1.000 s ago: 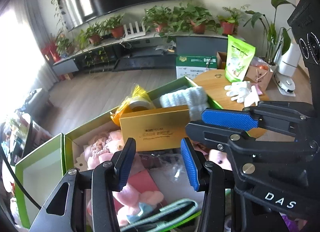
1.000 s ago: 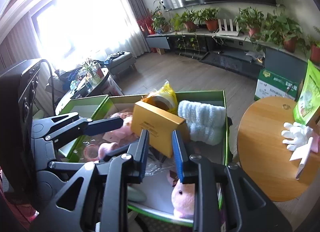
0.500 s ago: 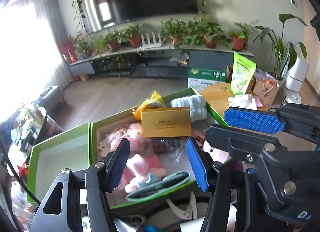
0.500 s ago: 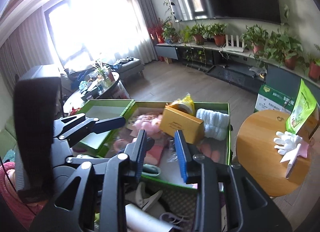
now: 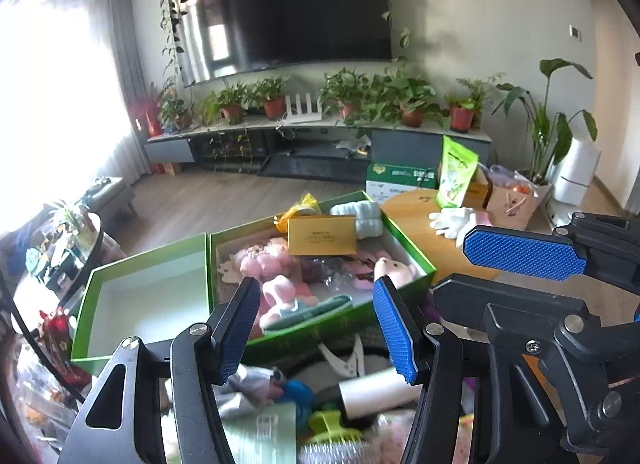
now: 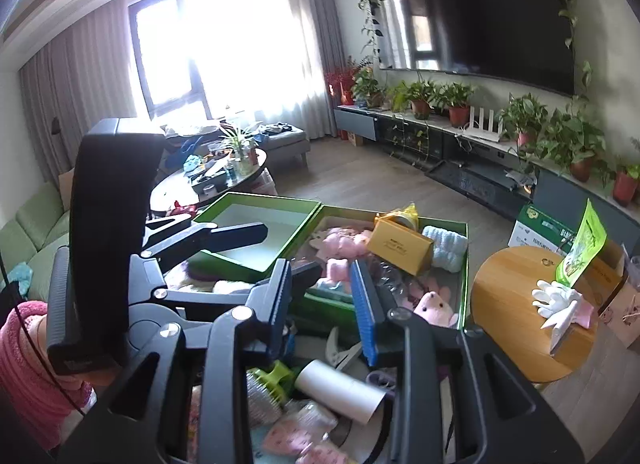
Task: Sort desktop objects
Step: 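Move the right gripper back to the yellow sponge on the pile, then close the right gripper on the yellow sponge and lift it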
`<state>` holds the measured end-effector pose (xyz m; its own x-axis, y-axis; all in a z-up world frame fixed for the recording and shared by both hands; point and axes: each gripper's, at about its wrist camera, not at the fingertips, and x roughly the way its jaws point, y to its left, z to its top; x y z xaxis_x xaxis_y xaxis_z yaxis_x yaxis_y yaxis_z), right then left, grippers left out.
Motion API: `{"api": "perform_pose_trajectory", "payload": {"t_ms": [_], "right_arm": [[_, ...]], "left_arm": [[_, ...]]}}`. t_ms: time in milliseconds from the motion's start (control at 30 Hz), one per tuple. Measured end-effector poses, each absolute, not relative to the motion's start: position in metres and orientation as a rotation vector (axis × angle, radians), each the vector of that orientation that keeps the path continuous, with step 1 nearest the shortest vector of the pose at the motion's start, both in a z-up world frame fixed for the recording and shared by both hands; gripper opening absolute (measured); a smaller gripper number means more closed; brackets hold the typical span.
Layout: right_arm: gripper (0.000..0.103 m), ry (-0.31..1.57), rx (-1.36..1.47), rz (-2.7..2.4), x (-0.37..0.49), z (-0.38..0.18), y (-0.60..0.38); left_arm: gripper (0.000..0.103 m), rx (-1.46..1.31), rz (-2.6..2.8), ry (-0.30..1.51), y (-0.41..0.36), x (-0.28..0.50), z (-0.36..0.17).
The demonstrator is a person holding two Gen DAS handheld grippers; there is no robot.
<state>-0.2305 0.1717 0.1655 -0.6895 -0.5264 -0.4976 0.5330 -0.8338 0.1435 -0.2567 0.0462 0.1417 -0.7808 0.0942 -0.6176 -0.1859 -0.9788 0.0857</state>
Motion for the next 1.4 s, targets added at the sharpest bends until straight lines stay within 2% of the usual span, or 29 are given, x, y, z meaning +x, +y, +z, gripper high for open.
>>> {"api": "perform_pose_trajectory", "payload": {"t_ms": [400, 700, 867, 1400], "right_arm": [[0.037, 0.17, 0.651, -2.432, -0.141, 0.186, 0.159], [0.038, 0.252, 0.649, -2.399, -0.09, 0.178, 0.156], [0.042, 0.298, 0.661, -2.371, -0.067, 0.17, 0.154], [0.045, 0.407, 0.827, -2.28, -0.038, 0.115, 0.171]], "left_arm": [[0.06, -0.907, 2.82, 0.153, 0.037, -0.182, 0.152], [0.06, -0.844, 2.852, 0.203, 0.04, -0.123, 0.143], [0.06, -0.854, 2.842, 0.193, 0.041, -0.099, 0.128], [0.06, -0.972, 2.814, 0.063, 0.049, -0.062, 0.061]]}}
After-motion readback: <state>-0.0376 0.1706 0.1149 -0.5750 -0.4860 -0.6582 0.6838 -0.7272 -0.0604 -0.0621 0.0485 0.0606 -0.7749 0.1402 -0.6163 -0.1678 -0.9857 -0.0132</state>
